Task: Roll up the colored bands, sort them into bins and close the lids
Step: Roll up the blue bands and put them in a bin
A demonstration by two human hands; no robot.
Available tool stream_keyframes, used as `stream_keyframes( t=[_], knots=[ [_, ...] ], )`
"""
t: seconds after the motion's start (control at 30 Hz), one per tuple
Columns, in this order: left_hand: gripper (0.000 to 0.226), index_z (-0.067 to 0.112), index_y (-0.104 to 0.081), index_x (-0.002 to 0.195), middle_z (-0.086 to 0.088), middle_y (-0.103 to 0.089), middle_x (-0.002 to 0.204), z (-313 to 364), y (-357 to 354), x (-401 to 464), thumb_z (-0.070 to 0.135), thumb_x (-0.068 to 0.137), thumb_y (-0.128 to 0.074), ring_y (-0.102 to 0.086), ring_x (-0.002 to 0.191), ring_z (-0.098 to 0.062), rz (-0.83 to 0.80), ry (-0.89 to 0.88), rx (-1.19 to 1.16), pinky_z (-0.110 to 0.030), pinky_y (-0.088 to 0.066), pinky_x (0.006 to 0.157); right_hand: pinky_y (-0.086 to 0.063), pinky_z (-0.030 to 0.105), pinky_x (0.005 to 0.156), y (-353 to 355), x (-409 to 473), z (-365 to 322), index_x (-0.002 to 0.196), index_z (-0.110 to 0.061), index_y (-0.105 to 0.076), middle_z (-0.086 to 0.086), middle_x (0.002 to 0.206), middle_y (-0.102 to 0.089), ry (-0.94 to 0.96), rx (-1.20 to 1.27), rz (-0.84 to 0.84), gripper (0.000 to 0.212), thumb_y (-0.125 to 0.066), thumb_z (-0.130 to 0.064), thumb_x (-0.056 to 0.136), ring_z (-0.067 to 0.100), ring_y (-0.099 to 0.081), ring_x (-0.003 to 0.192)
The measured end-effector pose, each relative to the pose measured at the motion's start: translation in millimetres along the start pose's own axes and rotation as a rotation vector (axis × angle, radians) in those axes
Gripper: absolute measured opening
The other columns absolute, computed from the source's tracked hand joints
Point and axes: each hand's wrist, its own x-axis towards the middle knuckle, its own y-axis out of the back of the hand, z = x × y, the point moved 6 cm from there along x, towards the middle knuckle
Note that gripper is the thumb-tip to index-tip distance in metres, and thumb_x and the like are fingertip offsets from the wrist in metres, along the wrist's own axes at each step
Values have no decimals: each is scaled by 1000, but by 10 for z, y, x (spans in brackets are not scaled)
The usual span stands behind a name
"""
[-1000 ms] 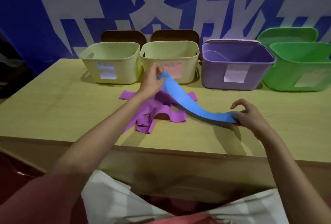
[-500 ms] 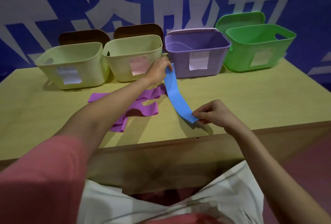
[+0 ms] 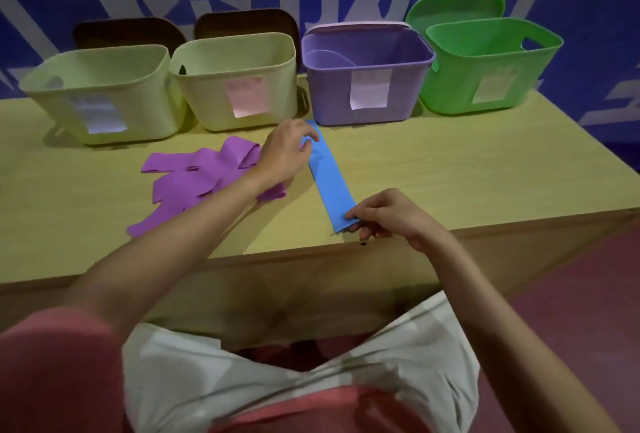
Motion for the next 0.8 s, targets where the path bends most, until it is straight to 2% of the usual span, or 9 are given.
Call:
stream_keyframes(
  t=[0.13,0.23,0.4,0.57,0.63,0.7,0.73,0.8],
  knots=[
    [14,8,-70,88,-4,-70,92,307,72,-625,5,79,-59,-62,93,-24,-16,-113,-102,-34,-45,87,-41,20,47,32,3,63,90,-4,-60,16,75,-70,-3,91,55,3,-58,-5,92,8,-48,41],
    [10,8,-70,90,-1,-70,91,574,140,-1007,12,82,-65,-62,90,-19,-21,-205,-167,-31,-45,86,-34,19,41,25,3,138,93,-6,-52,15,72,-70,-24,119,72,6,-57,-4,92,9,-41,37],
    [25,9,-69,96,2,-69,94,714,-23,-1214,29,83,-72,-61,91,-18,-134,-237,-188,-37,-48,81,-28,16,38,-18,10,157,96,-5,-50,11,65,-69,-16,152,76,7,-57,-3,92,9,-35,34],
    [17,10,-68,91,1,-68,90,796,-97,-1186,26,85,-69,-60,86,-18,-134,-255,-121,-34,-43,77,-29,16,37,-11,29,153,97,-5,-51,8,62,-69,-3,155,83,7,-57,-5,92,9,-37,35],
    [13,10,-68,89,1,-68,89,812,-99,-1180,22,85,-69,-60,86,-19,-119,-260,-89,-33,-43,77,-36,20,41,37,6,140,94,-6,-53,8,63,-68,90,68,150,6,-58,-8,93,12,-45,39],
    [10,10,-68,88,1,-68,88,824,-91,-1192,20,85,-68,-59,86,-18,-98,-258,-64,-32,-42,78,-44,25,52,147,-65,47,91,-9,-58,5,67,-67,325,-169,307,3,-60,-8,89,15,-57,54],
    [9,10,-68,88,1,-67,88,831,-82,-1200,19,85,-67,-59,86,-18,-85,-259,-53,-31,-41,79,-44,23,58,168,-116,-10,93,-11,-61,4,73,-66,449,-266,349,8,-60,-5,87,13,-59,64],
    [9,10,-69,88,1,-67,87,849,-66,-1225,19,85,-67,-58,86,-19,-59,-263,-28,-31,-40,78,-42,13,67,116,-180,-45,97,-13,-66,2,92,-62,623,-357,283,22,-60,2,82,8,-59,82]
  ],
)
